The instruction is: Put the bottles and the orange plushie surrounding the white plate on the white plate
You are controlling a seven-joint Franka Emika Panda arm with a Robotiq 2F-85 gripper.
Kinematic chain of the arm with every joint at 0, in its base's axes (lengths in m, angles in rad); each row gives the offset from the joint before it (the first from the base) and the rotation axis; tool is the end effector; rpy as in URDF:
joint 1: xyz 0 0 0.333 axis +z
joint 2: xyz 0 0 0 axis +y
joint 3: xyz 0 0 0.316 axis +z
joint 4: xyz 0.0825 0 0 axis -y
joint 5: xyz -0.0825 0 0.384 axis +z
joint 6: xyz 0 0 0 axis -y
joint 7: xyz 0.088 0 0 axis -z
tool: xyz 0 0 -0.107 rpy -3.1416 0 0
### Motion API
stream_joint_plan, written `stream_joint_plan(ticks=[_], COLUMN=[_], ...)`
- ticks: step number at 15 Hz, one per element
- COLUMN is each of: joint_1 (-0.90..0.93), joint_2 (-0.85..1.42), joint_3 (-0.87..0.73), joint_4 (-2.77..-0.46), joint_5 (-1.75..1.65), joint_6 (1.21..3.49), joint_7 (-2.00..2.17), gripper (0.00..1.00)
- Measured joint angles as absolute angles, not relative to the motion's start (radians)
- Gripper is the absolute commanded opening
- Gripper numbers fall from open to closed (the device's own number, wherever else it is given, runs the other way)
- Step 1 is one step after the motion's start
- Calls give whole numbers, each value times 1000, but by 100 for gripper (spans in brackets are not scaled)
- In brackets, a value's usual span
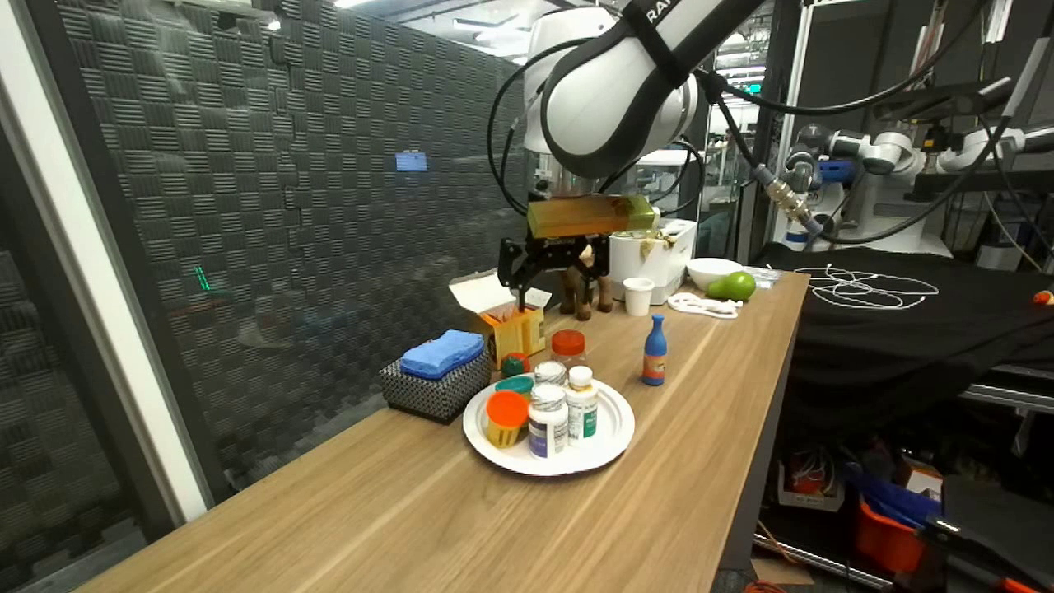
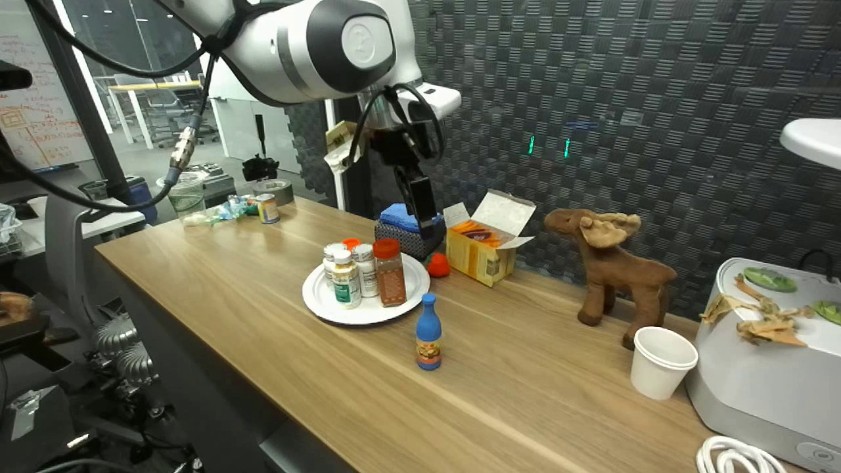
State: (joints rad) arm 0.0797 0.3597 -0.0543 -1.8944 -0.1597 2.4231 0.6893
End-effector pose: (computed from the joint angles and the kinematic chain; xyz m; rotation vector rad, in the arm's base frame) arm 0.6429 0.0179 0.3310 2.9454 -0.8268 0.3138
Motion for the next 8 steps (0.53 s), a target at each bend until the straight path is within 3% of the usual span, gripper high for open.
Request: stream_joint_plan(ticks=[8], joint_1=[80], joint_2=[448], joint_3=[-89], joint_4=[-1860], joint_5=[-156], joint_6=[2501], joint_7=[748], gripper=[100])
